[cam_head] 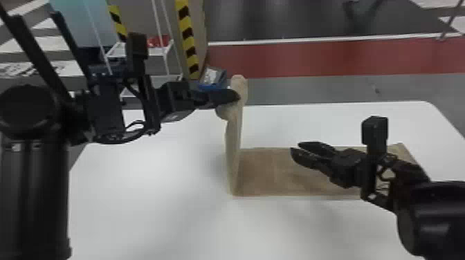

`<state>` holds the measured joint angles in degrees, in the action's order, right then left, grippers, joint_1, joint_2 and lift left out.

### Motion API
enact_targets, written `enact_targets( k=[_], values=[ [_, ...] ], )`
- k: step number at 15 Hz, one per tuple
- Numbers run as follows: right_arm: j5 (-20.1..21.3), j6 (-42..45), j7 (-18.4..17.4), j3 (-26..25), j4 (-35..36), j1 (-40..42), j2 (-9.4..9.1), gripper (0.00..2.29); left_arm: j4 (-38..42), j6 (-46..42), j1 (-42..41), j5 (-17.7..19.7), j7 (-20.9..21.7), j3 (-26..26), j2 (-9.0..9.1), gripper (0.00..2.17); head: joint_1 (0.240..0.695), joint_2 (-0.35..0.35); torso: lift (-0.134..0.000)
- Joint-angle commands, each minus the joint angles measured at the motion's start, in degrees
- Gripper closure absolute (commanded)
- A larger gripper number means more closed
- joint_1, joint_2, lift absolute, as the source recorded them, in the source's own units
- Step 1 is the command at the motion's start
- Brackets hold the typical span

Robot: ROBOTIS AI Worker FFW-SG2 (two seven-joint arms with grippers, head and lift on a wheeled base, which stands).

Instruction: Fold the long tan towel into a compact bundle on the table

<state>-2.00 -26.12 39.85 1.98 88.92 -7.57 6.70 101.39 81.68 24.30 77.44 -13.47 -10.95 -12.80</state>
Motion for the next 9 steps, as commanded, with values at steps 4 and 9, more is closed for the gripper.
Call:
enact_targets(
  k=[4,9],
  values=[
    [-3.27,-7.07,-15.33,-15.34,12.41,9.33,6.48,0.04,2.06,-6.13,-4.53,-8.44,-1.65,6.20,5.86,1.72,0.695,-0.123,-0.125],
    [-7.58,-9.00,-17.09,-22.55,12.94,13.19,9.12,0.05,4.08,-17.74,-7.87,-16.97,-3.58,14.64,10.61,1.72,0.682,-0.316,-0.125]
  ],
)
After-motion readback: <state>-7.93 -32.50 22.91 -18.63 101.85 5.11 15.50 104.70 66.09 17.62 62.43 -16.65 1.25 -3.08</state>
